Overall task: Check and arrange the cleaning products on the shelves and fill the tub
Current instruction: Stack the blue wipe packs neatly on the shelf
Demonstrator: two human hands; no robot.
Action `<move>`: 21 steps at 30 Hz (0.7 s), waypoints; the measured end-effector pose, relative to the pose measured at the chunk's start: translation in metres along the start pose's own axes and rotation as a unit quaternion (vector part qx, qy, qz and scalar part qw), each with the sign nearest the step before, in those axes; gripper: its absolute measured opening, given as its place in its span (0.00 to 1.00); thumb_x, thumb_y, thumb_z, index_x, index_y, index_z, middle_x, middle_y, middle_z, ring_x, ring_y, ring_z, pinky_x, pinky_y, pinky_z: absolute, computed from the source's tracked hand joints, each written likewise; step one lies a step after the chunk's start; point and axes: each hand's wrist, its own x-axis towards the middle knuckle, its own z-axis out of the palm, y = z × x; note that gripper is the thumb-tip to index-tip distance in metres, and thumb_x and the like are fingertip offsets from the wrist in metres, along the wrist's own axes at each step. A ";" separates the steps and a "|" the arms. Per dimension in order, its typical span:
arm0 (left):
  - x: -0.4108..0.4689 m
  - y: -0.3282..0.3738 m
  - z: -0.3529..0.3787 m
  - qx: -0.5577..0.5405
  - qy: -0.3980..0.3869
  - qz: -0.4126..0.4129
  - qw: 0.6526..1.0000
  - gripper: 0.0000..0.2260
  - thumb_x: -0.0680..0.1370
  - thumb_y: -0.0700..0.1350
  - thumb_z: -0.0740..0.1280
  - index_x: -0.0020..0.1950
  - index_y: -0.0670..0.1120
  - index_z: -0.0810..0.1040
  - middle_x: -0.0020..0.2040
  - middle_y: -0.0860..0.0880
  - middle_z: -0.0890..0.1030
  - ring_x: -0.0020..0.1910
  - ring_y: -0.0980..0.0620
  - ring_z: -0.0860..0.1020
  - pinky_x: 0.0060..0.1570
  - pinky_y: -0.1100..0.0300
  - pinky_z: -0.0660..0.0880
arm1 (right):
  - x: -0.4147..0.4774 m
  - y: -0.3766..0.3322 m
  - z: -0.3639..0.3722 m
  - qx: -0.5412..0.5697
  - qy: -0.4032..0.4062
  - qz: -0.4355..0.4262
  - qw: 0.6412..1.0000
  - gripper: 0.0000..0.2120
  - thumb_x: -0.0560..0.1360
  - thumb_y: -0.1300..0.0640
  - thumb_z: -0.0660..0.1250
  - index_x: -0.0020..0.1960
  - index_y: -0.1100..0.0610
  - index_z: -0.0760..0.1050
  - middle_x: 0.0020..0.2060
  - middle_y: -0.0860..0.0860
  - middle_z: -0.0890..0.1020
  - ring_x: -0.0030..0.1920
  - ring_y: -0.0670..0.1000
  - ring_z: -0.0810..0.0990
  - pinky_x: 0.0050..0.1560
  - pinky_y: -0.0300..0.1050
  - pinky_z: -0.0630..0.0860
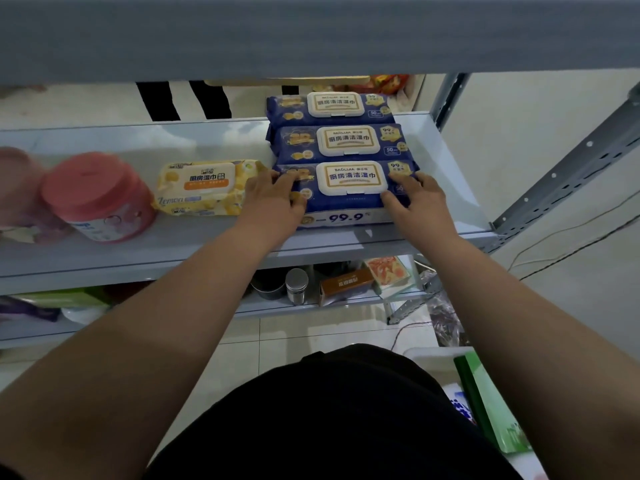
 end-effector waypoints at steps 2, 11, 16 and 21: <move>0.008 0.004 -0.007 -0.026 0.004 -0.022 0.999 0.25 0.81 0.56 0.63 0.76 0.50 0.65 0.72 0.43 0.65 0.73 0.40 0.63 0.73 0.48 0.61 | 0.012 -0.002 -0.005 0.020 0.002 0.015 1.000 0.26 0.79 0.36 0.63 0.74 0.47 0.71 0.72 0.56 0.71 0.72 0.59 0.69 0.73 0.57 0.69; 0.078 0.025 -0.024 -0.107 -0.069 -0.126 0.984 0.36 0.72 0.63 0.68 0.74 0.44 0.69 0.70 0.43 0.75 0.64 0.43 0.77 0.61 0.51 0.75 | 0.103 -0.013 -0.022 0.137 -0.101 0.124 0.978 0.31 0.75 0.37 0.72 0.71 0.53 0.70 0.62 0.52 0.80 0.58 0.56 0.80 0.46 0.47 0.78; 0.096 0.028 -0.023 -0.142 -0.086 -0.187 0.968 0.31 0.73 0.61 0.72 0.71 0.46 0.74 0.64 0.44 0.79 0.56 0.46 0.79 0.56 0.55 0.75 | 0.127 -0.005 -0.015 0.209 -0.143 0.163 0.954 0.29 0.69 0.40 0.80 0.63 0.52 0.77 0.56 0.52 0.85 0.54 0.57 0.85 0.61 0.57 0.81; 0.099 0.023 -0.017 -0.315 -0.076 -0.229 0.918 0.41 0.59 0.56 0.77 0.71 0.48 0.71 0.59 0.45 0.82 0.52 0.43 0.83 0.54 0.45 0.82 | 0.131 -0.006 -0.015 0.287 -0.149 0.175 0.930 0.27 0.65 0.49 0.84 0.60 0.54 0.80 0.51 0.54 0.88 0.48 0.58 0.88 0.55 0.60 0.84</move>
